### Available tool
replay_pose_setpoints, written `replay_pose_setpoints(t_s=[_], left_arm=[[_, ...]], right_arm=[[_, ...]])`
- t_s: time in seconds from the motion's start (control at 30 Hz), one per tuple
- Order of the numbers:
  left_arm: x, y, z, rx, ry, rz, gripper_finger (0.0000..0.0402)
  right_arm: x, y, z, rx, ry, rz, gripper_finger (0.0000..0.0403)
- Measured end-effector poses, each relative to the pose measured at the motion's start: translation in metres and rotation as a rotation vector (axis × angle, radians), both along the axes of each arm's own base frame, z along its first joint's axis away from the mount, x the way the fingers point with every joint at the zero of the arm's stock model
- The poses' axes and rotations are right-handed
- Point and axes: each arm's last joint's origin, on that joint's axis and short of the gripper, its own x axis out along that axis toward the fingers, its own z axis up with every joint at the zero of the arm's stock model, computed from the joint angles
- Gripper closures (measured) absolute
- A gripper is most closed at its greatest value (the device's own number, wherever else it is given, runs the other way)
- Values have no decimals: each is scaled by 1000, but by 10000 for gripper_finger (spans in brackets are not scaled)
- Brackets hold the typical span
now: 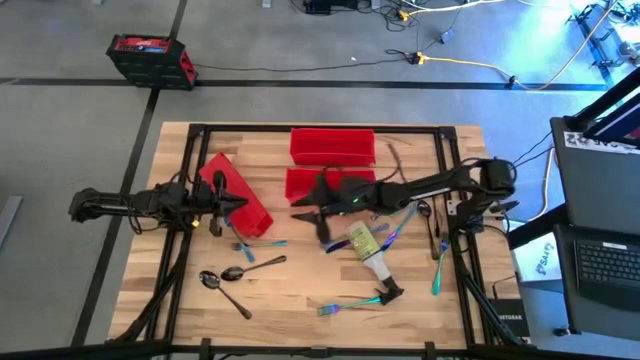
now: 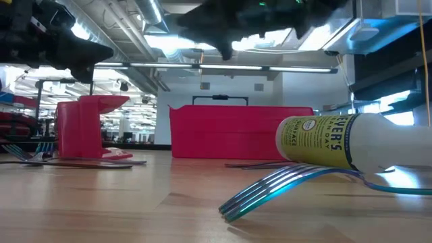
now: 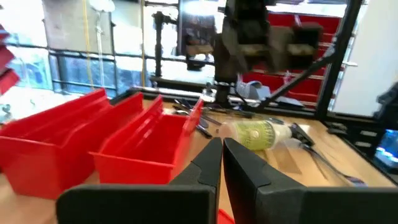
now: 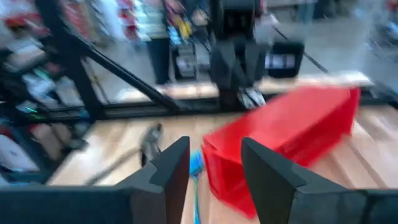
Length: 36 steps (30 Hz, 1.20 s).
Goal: Sort silverware
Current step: Prepare the red bins
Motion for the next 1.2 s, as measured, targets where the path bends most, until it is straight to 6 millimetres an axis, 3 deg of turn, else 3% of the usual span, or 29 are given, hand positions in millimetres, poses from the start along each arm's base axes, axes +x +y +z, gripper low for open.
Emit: replay_pose_setpoints(t_s=[0.23, 0.43, 0.5, 0.7, 0.9, 1.03, 1.2], left_arm=[[0, -2, 3, 88, -22, -48, 400], [0, -4, 0, 159, 10, -128, 400], [0, -5, -1, 209, 15, -168, 400], [0, -6, 2, 327, -13, -177, 400], [0, -5, 2, 227, -12, -169, 400], [0, -5, 7, 150, -69, -161, 400], [-1, -6, 13, 181, -127, -174, 400]], right_arm=[[51, 18, -12, 169, 13, -214, 192], [71, 42, -24, 483, -19, -511, 169], [73, 53, -24, 552, -11, -556, 166], [73, 83, -34, 532, 42, -607, 165], [72, 77, -39, 548, 64, -662, 160], [69, 74, -44, 701, 58, -772, 160], [64, 80, -55, 680, 108, -824, 160]])
